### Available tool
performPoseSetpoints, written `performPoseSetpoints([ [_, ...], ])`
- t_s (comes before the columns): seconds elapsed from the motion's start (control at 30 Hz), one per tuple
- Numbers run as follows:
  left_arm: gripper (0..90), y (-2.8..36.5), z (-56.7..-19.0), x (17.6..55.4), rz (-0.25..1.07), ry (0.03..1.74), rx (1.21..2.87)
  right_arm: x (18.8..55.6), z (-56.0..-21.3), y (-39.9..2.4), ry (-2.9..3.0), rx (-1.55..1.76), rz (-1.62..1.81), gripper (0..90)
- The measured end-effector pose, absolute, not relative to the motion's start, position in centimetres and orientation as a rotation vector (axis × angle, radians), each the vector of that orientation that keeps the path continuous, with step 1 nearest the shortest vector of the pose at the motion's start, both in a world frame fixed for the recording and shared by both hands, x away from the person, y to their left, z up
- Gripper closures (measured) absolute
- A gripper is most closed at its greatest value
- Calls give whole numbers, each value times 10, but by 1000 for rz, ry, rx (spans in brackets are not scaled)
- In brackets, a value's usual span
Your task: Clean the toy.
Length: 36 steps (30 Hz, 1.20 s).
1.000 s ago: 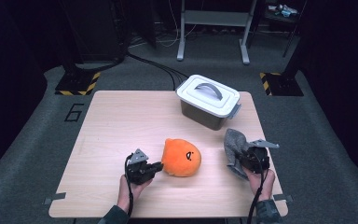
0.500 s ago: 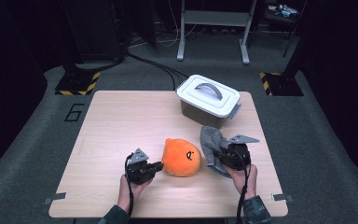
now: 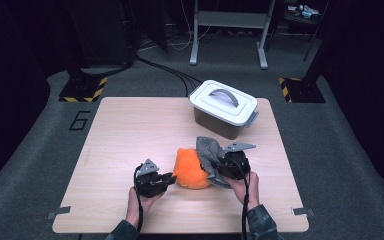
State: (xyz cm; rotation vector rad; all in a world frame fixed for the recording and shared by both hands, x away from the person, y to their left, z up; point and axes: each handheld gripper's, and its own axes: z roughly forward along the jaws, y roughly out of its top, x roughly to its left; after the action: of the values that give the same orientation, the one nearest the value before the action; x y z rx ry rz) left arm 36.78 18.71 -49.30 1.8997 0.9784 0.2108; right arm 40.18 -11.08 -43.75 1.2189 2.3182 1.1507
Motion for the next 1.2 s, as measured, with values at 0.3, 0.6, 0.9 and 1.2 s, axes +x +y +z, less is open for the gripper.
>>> performPoseSetpoints([
  [0.3,558,175,-481,379,217,951,1913,403,-438,-111,2340,1209,1137,723],
  [0.6,797,166,-479,376,241,948,1929,406,-419,-101,2323,1172,1184,724],
  [0.9,829,162,-479,375,269,940,1947,421,-402,-43,2420,1041,1162,723],
  [1.2,841,161,-481,372,275,961,1918,427,-420,-41,2405,1065,1008,730],
])
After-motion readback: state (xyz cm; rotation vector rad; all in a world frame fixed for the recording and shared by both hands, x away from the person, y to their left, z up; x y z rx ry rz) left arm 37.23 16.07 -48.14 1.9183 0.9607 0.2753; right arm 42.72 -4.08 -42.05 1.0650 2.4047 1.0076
